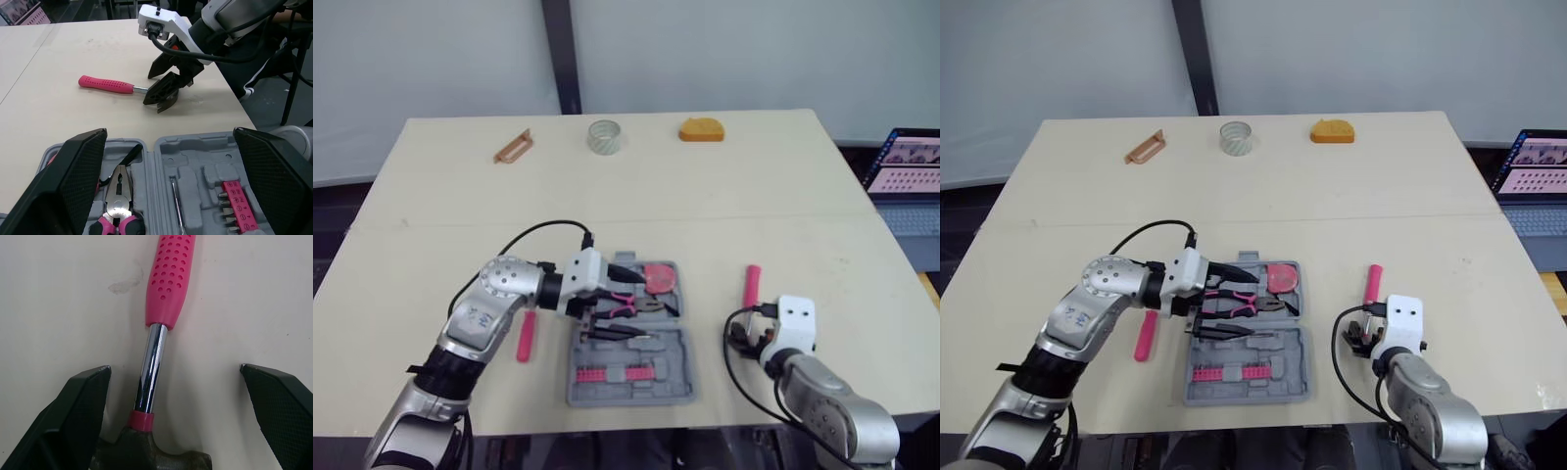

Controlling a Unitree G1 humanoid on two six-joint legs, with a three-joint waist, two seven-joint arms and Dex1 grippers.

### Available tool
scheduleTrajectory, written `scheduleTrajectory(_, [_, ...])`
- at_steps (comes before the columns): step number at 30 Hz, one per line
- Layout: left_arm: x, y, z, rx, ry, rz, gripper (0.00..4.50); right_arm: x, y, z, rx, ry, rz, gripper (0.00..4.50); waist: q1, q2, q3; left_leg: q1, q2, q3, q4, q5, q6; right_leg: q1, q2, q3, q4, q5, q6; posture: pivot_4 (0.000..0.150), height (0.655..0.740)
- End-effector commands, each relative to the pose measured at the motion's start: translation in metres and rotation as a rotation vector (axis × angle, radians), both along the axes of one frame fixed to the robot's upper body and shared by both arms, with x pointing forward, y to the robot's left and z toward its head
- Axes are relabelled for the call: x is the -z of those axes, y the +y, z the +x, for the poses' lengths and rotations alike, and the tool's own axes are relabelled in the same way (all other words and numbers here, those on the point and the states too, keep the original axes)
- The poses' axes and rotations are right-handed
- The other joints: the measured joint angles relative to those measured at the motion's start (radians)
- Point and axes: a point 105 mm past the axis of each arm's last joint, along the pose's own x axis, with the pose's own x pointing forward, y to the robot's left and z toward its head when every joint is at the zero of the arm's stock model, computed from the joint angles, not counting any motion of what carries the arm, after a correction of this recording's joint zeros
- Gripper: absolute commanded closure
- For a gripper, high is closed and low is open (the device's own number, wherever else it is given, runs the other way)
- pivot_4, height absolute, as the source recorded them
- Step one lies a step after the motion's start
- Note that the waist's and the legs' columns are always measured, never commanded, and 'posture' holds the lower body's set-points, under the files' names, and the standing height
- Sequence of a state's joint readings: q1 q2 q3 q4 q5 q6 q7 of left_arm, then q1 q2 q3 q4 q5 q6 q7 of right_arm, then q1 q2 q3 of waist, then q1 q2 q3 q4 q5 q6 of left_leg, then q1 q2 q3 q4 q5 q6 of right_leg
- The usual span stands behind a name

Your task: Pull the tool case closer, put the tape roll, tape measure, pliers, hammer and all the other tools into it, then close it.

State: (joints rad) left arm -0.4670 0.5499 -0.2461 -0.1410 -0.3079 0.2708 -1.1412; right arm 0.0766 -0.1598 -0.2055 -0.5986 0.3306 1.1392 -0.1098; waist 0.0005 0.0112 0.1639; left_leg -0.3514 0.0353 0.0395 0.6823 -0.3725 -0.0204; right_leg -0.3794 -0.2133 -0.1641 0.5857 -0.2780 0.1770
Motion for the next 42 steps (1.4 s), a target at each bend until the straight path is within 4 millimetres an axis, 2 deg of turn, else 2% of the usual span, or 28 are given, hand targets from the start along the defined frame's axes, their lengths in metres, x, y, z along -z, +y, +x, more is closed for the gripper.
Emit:
scheduleTrajectory(1, [-0.006,-0.003,-0.001,0.010,-0.041,-0.013,0.00,0.010,-0.003,-0.006,0.021,0.052,-0.002,0.51,0.000,0.000,0.000,0.000,0.000,0.000,0.000,0.000,0.000,0.000,0.000,0.000,0.000,0.000,0.000,0.150,0.7400])
scheduleTrajectory(2, [-0.007,-0.003,-0.001,0.009,-0.042,-0.014,0.00,0.010,-0.003,-0.006,0.022,0.053,-0.002,0.83,0.000,0.000,0.000,0.000,0.000,0.000,0.000,0.000,0.000,0.000,0.000,0.000,0.000,0.000,0.000,0.150,0.7400])
scheduleTrajectory(9, [-0.008,-0.003,0.000,0.007,-0.051,-0.016,0.00,0.012,-0.005,-0.005,0.027,0.060,-0.009,4.33,0.000,0.000,0.000,0.000,0.000,0.000,0.000,0.000,0.000,0.000,0.000,0.000,0.000,0.000,0.000,0.150,0.7400])
scheduleTrajectory(10, [-0.008,-0.003,0.000,0.007,-0.052,-0.016,0.00,0.012,-0.005,-0.005,0.027,0.060,-0.009,4.47,0.000,0.000,0.000,0.000,0.000,0.000,0.000,0.000,0.000,0.000,0.000,0.000,0.000,0.000,0.000,0.150,0.7400])
scheduleTrajectory(18, [-0.010,-0.003,0.003,0.001,-0.056,-0.020,0.00,0.005,-0.006,0.002,0.015,0.008,-0.021,4.47,0.000,-0.001,0.000,0.000,0.000,0.000,0.000,0.000,0.000,0.000,0.000,0.001,0.000,0.000,0.000,0.150,0.7400])
scheduleTrajectory(20, [-0.010,-0.003,0.005,-0.004,-0.061,-0.019,0.00,-0.004,-0.007,0.006,-0.016,-0.036,-0.036,4.47,0.000,-0.001,0.000,0.000,0.000,0.000,0.000,0.000,0.000,0.000,0.000,0.001,0.000,0.000,0.000,0.150,0.7400])
scheduleTrajectory(26, [-0.019,0.008,0.012,-0.057,-0.084,-0.020,0.00,-0.051,-0.002,0.023,-0.245,-0.188,-0.095,4.47,-0.001,0.001,0.001,-0.001,0.000,0.000,0.000,0.000,0.000,0.000,0.000,0.001,-0.001,0.000,0.000,0.150,0.7400])
scheduleTrajectory(28, [-0.022,0.018,0.010,-0.083,-0.087,-0.016,0.00,-0.070,0.007,0.025,-0.406,-0.205,-0.115,4.47,-0.005,0.003,0.002,-0.001,0.000,0.000,-0.001,0.000,0.000,-0.001,0.000,0.001,-0.001,0.000,0.000,0.150,0.7400])
scheduleTrajectory(33, [-0.025,0.044,0.001,-0.159,-0.078,-0.026,0.00,-0.099,0.041,0.022,-0.802,-0.188,-0.136,4.47,-0.005,0.003,0.003,-0.001,0.000,0.001,-0.002,0.000,0.000,-0.003,0.001,0.003,-0.001,0.000,0.000,0.150,0.7400])
scheduleTrajectory(38, [-0.021,0.071,-0.013,-0.242,-0.051,-0.017,0.00,-0.112,0.079,0.009,-1.124,-0.142,-0.145,4.47,0.000,-0.001,0.006,-0.002,0.000,0.000,0.000,0.000,0.000,-0.003,0.001,0.003,-0.001,0.000,0.000,0.150,0.7400])
scheduleTrajectory(42, [-0.018,0.092,-0.027,-0.338,-0.055,-0.018,0.00,-0.114,0.102,-0.007,-1.351,-0.073,-0.203,4.47,-0.001,-0.004,0.008,-0.003,0.000,0.000,0.001,0.000,0.000,-0.003,0.001,0.003,-0.001,0.000,0.000,0.150,0.7400])
